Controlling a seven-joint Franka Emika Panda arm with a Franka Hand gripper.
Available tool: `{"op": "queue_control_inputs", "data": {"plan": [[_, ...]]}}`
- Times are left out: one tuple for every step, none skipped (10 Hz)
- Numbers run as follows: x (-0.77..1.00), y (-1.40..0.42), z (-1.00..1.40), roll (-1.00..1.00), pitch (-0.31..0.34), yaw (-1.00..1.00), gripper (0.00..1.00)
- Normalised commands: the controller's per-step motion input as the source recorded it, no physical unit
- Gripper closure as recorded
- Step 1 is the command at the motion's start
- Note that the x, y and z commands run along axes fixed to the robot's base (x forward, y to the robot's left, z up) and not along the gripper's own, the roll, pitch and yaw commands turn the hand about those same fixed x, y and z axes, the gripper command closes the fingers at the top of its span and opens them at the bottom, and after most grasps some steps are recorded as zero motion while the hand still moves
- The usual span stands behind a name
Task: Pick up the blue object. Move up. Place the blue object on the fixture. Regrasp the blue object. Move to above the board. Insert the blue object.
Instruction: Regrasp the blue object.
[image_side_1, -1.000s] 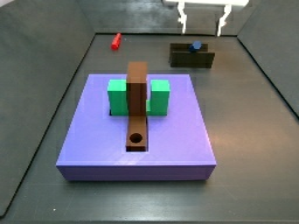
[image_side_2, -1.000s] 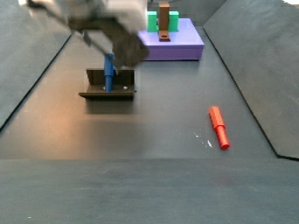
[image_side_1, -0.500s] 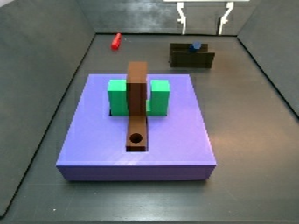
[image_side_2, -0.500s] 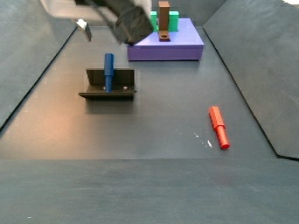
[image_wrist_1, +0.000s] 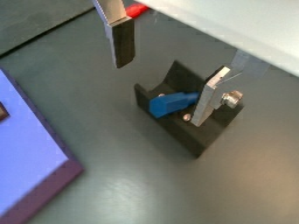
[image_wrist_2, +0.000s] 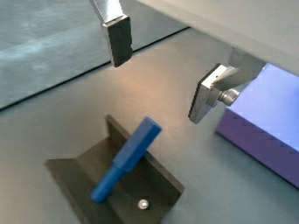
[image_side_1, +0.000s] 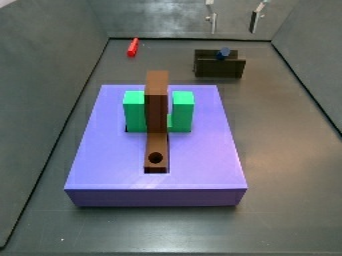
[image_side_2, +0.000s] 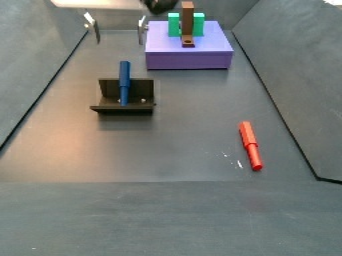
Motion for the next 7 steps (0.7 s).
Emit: {"op": "queue_control_inputs", "data": {"plan": [[0.17, -0.01, 0.13, 1.0, 0.034, 0.47, 0.0], [0.14, -0.23, 0.05, 0.92, 0.023, 0.37, 0.0], [0.02, -0.18, 0.0, 0.96, 0.0, 0.27, 0.0], [0.26, -0.2, -0.03, 0.92, 0.077, 0.1, 0.0], [0.36, -0.02, -0.16, 0.61, 0.417, -0.07, 0.0], [0.29, 0.07, -0.09, 0.32, 0.42, -0.11, 0.0], [0.18, 0.18, -0.05, 0.31, 0.4, -0.06, 0.0]]}}
